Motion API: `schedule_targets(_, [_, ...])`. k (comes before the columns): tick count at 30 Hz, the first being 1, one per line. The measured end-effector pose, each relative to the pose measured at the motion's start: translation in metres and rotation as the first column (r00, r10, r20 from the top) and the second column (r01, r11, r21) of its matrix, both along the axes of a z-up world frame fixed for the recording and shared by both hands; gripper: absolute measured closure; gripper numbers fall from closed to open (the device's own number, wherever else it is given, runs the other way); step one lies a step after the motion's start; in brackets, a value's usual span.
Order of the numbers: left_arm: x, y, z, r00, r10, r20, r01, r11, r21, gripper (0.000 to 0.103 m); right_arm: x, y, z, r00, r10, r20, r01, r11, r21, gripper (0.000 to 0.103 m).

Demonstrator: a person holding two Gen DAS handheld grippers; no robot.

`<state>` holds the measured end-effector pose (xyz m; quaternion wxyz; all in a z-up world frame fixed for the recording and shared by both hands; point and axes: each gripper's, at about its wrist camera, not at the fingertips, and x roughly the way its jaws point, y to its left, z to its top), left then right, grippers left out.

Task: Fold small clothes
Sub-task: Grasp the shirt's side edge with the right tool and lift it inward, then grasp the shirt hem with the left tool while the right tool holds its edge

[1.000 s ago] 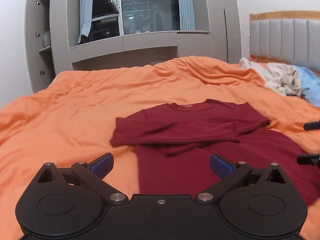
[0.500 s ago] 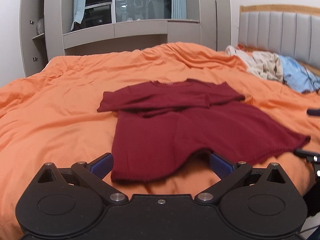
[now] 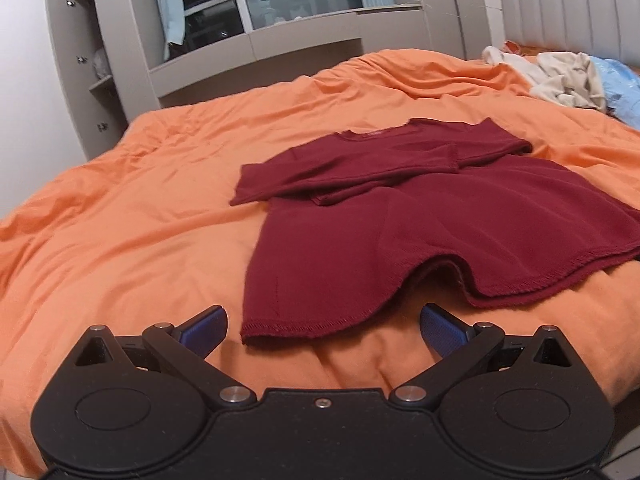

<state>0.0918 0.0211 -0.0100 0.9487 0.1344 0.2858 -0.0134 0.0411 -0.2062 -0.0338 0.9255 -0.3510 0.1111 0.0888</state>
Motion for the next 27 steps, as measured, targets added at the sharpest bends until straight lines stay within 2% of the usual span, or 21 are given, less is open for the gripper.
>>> schedule_targets(1, [0.001, -0.003, 0.000, 1.000, 0.005, 0.006, -0.005, 1.000, 0.013, 0.001, 0.000, 0.000, 0.000, 1.000, 0.014, -0.003, -0.014, 1.000, 0.002, 0.010])
schedule_targets(3, [0.003, -0.008, -0.001, 1.000, 0.004, 0.019, -0.004, 0.999, 0.047, 0.001, -0.001, 0.002, -0.002, 0.999, 0.046, -0.016, -0.046, 0.999, 0.001, 0.025])
schedule_targets(4, [0.004, -0.011, -0.001, 1.000, -0.002, 0.024, 0.001, 0.998, 0.064, 0.001, -0.001, 0.003, -0.002, 0.998, 0.057, -0.021, -0.057, 0.998, -0.002, 0.029])
schedule_targets(5, [0.004, -0.014, -0.002, 0.999, -0.010, 0.032, 0.008, 0.997, 0.083, 0.001, -0.001, 0.004, -0.003, 0.997, 0.067, -0.026, -0.067, 0.998, -0.003, 0.040])
schedule_targets(6, [0.003, -0.018, -0.002, 0.999, -0.020, 0.042, 0.016, 0.994, 0.104, 0.001, -0.001, 0.005, -0.003, 0.997, 0.073, -0.028, -0.073, 0.997, -0.002, 0.060])
schedule_targets(8, [0.003, -0.026, -0.004, 0.997, -0.040, 0.061, 0.030, 0.988, 0.150, 0.001, 0.000, 0.005, -0.002, 0.997, 0.071, -0.023, -0.071, 0.997, 0.011, 0.089])
schedule_targets(12, [0.002, -0.039, -0.006, 0.993, -0.071, 0.093, 0.049, 0.974, 0.221, 0.001, -0.001, -0.006, 0.011, 0.999, 0.043, 0.026, -0.046, 0.991, 0.122, 0.093])
schedule_targets(15, [0.003, -0.042, -0.005, 0.992, -0.086, 0.097, 0.062, 0.971, 0.233, 0.004, -0.001, -0.020, 0.021, 0.998, -0.009, 0.063, -0.005, 0.977, 0.214, 0.095])
schedule_targets(18, [0.006, -0.036, -0.002, 0.993, -0.074, 0.088, 0.054, 0.977, 0.208, 0.016, 0.001, -0.031, 0.027, 0.997, -0.037, 0.067, 0.018, 0.964, 0.264, 0.095])
schedule_targets(21, [0.007, -0.028, 0.002, 0.995, -0.045, 0.085, 0.028, 0.981, 0.194, 0.030, 0.000, -0.036, 0.028, 0.997, -0.042, 0.067, 0.023, 0.967, 0.254, 0.095])
schedule_targets(23, [0.006, -0.022, 0.002, 0.996, -0.060, 0.066, 0.048, 0.984, 0.173, 0.038, 0.000, -0.035, 0.028, 0.997, -0.039, 0.067, 0.021, 0.969, 0.246, 0.095])
schedule_targets(25, [0.005, -0.017, 0.001, 0.996, -0.071, 0.048, 0.062, 0.982, 0.179, 0.057, 0.002, -0.036, 0.028, 0.997, -0.039, 0.062, 0.023, 0.969, 0.244, 0.095])
schedule_targets(27, [0.004, -0.013, 0.001, 0.995, -0.087, 0.045, 0.076, 0.976, 0.202, 0.066, 0.005, -0.033, 0.028, 0.998, -0.043, 0.047, 0.030, 0.970, 0.242, 0.095])
